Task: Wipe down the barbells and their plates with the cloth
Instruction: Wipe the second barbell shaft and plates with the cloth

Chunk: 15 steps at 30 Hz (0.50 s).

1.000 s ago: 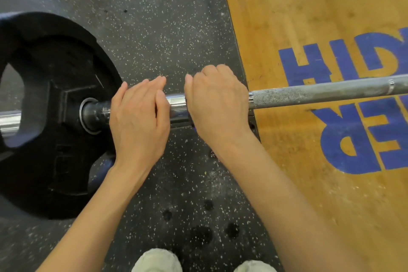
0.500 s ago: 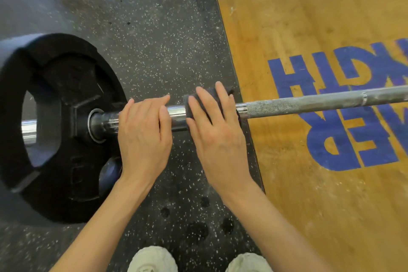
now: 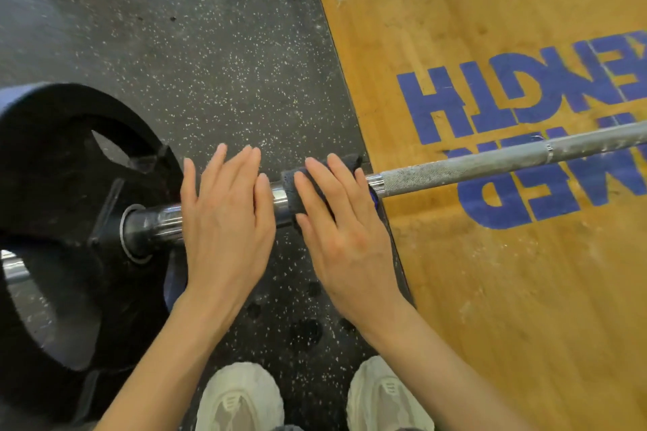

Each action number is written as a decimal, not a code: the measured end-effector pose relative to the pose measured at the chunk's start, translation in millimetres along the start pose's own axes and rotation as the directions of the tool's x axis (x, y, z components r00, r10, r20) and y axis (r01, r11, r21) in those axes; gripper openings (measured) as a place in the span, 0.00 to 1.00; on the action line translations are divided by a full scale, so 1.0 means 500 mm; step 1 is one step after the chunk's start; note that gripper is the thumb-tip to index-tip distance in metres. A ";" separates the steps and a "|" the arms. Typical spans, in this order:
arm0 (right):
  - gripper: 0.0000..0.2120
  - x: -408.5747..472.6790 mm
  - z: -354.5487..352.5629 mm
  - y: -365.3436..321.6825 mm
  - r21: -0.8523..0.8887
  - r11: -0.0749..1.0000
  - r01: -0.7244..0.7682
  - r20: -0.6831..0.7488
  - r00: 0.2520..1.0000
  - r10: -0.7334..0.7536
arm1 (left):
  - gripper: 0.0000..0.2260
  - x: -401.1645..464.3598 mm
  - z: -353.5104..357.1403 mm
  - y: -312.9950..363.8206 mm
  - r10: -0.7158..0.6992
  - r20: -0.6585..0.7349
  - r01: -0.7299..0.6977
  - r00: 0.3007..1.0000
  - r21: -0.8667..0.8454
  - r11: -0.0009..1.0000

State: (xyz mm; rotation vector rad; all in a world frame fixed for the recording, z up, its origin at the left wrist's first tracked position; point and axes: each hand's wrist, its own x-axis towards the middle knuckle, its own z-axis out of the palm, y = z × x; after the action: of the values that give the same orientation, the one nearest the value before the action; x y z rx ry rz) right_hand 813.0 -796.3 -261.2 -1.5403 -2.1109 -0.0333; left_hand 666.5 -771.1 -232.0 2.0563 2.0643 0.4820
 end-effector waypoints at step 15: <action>0.20 0.024 -0.024 -0.018 -0.034 0.998 -0.048 0.159 0.986 0.053 | 0.24 -0.101 0.004 0.019 0.013 0.034 -0.016 0.999 0.102 0.995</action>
State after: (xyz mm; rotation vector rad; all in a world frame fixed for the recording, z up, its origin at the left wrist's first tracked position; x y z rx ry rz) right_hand 807.2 -792.4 -243.3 -1.6634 -2.2019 0.0788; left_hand 677.4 -821.5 -235.4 2.1223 2.0977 0.3488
